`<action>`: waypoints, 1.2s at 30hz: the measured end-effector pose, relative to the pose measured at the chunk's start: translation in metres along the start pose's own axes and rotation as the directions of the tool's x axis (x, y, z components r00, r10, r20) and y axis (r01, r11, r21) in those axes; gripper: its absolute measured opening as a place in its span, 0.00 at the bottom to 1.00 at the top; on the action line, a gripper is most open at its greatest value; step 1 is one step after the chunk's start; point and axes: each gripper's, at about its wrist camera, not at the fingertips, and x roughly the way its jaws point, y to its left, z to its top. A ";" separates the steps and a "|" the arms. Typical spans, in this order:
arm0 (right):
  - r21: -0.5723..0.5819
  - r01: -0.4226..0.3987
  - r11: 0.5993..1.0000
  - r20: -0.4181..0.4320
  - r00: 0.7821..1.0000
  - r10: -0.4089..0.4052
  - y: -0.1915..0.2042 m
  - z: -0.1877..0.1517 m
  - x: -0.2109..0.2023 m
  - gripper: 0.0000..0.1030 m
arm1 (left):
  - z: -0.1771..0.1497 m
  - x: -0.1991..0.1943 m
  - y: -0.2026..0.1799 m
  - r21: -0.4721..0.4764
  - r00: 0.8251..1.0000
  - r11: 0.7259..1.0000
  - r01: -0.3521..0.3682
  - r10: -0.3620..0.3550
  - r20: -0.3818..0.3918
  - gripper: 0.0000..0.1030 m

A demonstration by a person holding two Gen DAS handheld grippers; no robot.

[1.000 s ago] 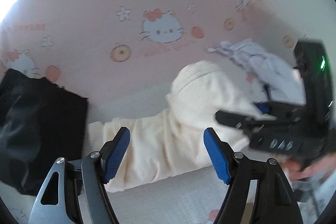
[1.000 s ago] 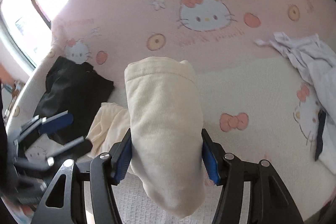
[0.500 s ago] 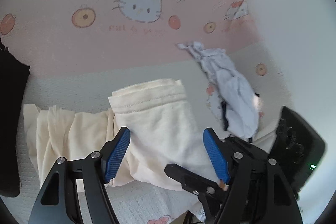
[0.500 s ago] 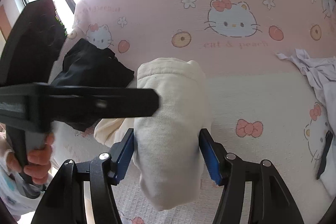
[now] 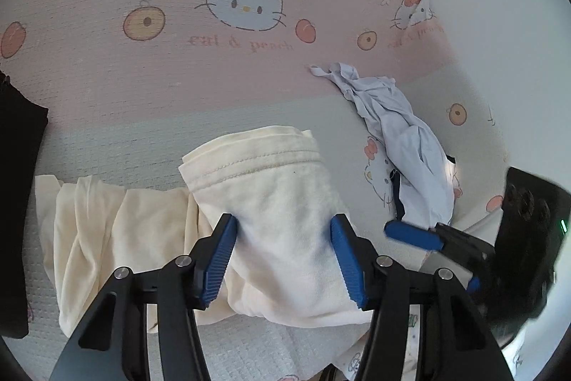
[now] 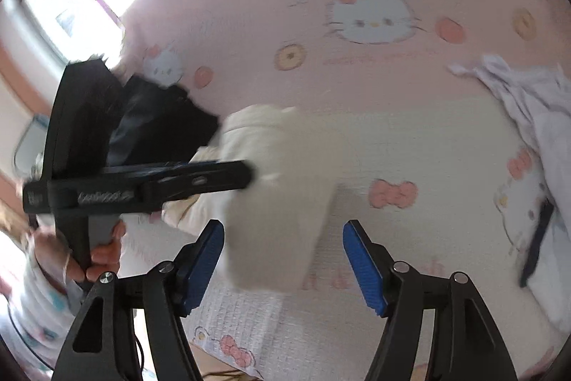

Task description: Fold clothes

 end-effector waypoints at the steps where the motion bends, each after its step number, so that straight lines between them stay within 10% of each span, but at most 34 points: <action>1: 0.048 -0.006 0.999 0.003 1.000 0.006 -0.008 0.000 0.000 0.67 | -0.001 0.000 0.001 0.000 1.000 1.000 0.001 -0.001 0.000 0.51; 6: 0.425 -0.172 0.889 -0.007 0.981 0.193 -0.057 -0.011 0.035 0.67 | 0.000 -0.004 0.009 0.000 1.000 1.000 -0.022 0.022 -0.004 0.51; 11: 0.696 -0.400 0.596 0.110 0.880 0.462 -0.081 -0.033 0.076 0.53 | 0.002 -0.009 0.021 -0.006 0.999 0.999 -0.050 0.050 0.002 0.51; 19: 0.626 -0.425 0.654 0.098 0.874 0.475 -0.051 -0.020 0.076 0.44 | -0.001 -0.028 0.048 -0.163 0.996 0.985 0.050 -0.061 -0.065 0.53; 22: 0.600 -0.458 0.656 0.107 0.859 0.501 -0.040 -0.013 0.080 0.44 | -0.012 -0.036 0.056 -0.230 0.983 0.961 0.155 -0.174 -0.063 0.72; 28: 0.538 -0.502 0.677 0.074 0.828 0.556 -0.006 0.000 0.092 0.44 | -0.032 -0.030 0.062 -0.187 0.998 0.982 0.011 -0.023 -0.066 0.76; 31: 0.529 -0.506 0.681 0.070 0.826 0.559 0.001 0.001 0.095 0.44 | -0.037 -0.025 0.068 -0.209 0.998 0.978 0.017 -0.028 -0.052 0.62; 34: 0.548 -0.476 0.688 0.061 0.843 0.534 -0.004 0.000 0.092 0.44 | -0.041 -0.020 0.072 -0.224 0.999 0.974 0.019 -0.028 -0.039 0.59; 36: 0.564 -0.388 0.729 0.043 0.895 0.443 -0.011 -0.002 0.086 0.48 | -0.038 -0.020 0.066 -0.183 0.999 0.983 -0.017 0.011 -0.032 0.59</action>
